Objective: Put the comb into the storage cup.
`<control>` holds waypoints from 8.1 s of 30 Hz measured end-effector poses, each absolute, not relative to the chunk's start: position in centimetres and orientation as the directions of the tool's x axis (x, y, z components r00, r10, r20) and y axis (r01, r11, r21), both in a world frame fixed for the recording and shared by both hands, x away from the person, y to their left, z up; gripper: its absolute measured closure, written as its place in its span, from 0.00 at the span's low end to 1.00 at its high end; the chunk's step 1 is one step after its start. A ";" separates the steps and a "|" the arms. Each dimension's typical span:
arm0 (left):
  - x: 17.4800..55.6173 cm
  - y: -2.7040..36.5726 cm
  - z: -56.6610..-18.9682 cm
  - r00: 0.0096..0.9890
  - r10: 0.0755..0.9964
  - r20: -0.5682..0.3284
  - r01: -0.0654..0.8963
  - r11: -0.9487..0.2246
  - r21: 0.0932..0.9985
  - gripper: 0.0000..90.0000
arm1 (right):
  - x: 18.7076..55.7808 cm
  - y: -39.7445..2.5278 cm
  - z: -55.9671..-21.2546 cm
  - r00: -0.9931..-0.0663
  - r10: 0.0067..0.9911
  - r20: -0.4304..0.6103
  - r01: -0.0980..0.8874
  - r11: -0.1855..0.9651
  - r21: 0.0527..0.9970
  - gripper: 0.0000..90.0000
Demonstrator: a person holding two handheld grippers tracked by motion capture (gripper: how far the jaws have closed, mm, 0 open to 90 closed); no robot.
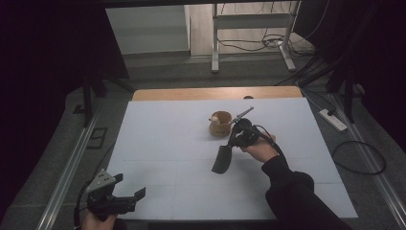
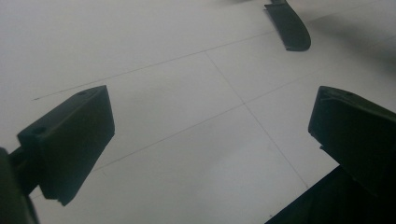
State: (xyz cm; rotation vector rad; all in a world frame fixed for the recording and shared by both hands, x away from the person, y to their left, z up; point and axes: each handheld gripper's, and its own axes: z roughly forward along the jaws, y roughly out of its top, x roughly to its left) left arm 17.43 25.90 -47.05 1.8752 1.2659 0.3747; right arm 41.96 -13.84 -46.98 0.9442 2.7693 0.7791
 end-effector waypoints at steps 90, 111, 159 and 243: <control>17.6 26.0 -47.1 0.454 0.866 -0.208 0.629 -0.146 0.763 0.01 | 43.5 -22.1 -50.0 -0.719 0.694 -0.028 0.618 0.657 0.431 1.00; 17.5 26.0 -47.0 0.458 0.866 -0.202 0.626 -0.153 0.765 0.01 | 40.3 -24.7 -49.8 -0.724 0.688 -0.053 0.608 0.671 0.424 1.00; 17.7 25.9 -47.1 0.456 0.866 -0.206 0.629 -0.150 0.763 0.01 | 33.8 -25.4 -48.4 -0.731 0.682 -0.022 0.592 0.650 0.477 0.88; 17.9 25.8 -47.1 0.465 0.863 -0.200 0.639 -0.170 0.751 0.01 | 37.8 -19.7 -51.4 -0.688 0.724 -0.046 0.662 0.652 0.370 0.00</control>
